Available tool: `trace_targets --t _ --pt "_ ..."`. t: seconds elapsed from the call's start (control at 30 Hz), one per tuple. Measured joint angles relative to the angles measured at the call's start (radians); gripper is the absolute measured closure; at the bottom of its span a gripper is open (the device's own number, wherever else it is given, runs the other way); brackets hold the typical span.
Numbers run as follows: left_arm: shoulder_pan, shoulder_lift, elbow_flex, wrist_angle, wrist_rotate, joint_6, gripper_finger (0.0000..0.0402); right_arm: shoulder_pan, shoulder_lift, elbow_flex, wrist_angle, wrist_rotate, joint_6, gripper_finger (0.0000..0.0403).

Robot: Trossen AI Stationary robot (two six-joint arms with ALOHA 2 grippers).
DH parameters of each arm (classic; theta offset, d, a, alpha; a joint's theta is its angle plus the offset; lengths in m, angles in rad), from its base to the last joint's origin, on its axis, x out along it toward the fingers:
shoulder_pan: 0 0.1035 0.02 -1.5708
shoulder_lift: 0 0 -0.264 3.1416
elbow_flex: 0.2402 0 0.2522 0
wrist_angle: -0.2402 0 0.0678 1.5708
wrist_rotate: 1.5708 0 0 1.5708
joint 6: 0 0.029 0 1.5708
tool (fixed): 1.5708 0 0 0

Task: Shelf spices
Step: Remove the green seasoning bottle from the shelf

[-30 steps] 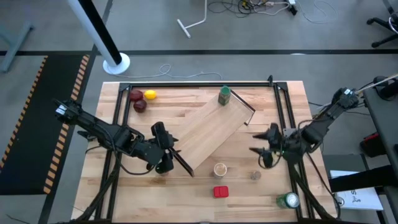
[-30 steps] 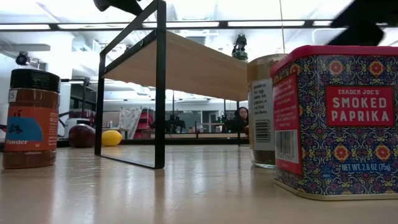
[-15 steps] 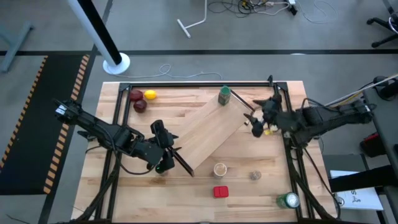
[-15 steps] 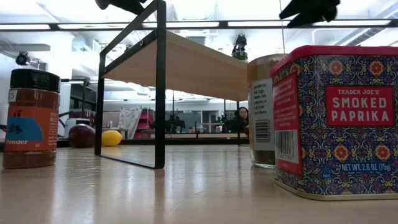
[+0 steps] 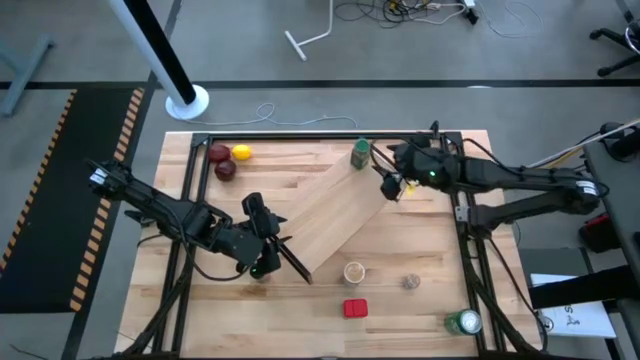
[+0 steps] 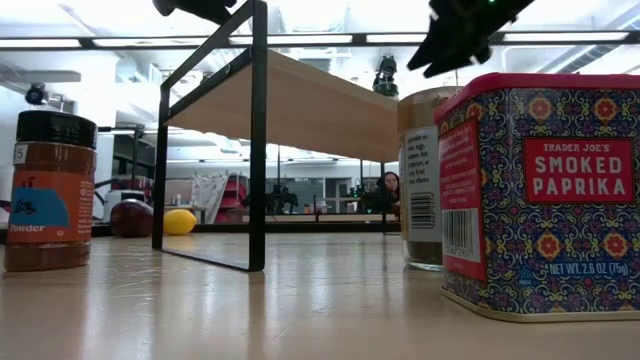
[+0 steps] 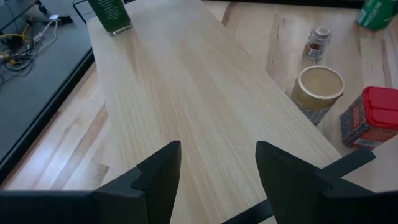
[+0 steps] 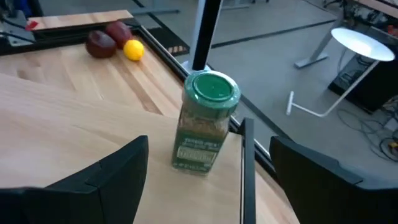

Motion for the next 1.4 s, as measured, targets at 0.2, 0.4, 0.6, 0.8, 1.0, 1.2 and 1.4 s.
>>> trace_targets --t 0.2,0.4,0.6,0.8,1.0,1.2,1.4 --pt "0.0 0.0 -0.001 0.0 0.0 0.0 0.0205 -0.1 0.086 0.0 0.096 -0.144 -0.01 0.0091" --pt "-0.003 0.0 -0.001 0.0 0.001 -0.004 0.0205 -0.17 0.136 0.006 0.153 -0.24 -0.02 0.0091" --pt "-0.003 0.0 -0.001 -0.001 0.002 -0.005 0.0205 -0.207 0.165 0.006 0.199 -0.281 -0.03 0.0092" --pt "-0.003 0.0 -0.001 -0.002 0.003 -0.005 0.0205 -0.233 0.185 0.006 0.245 -0.346 -0.029 0.0094" --pt "-0.003 0.0 -0.001 0.0 0.003 -0.005 0.0205 -0.243 0.22 0.009 0.303 -0.391 -0.029 0.0104" --pt "-0.003 0.0 -0.001 -0.002 0.004 -0.005 0.0205 -0.244 0.293 0.072 0.303 -0.392 -0.038 0.0118" --pt "-0.004 0.0 -0.001 -0.015 0.009 -0.011 0.0205 -0.243 0.368 0.164 0.236 -0.39 -0.03 0.0158"
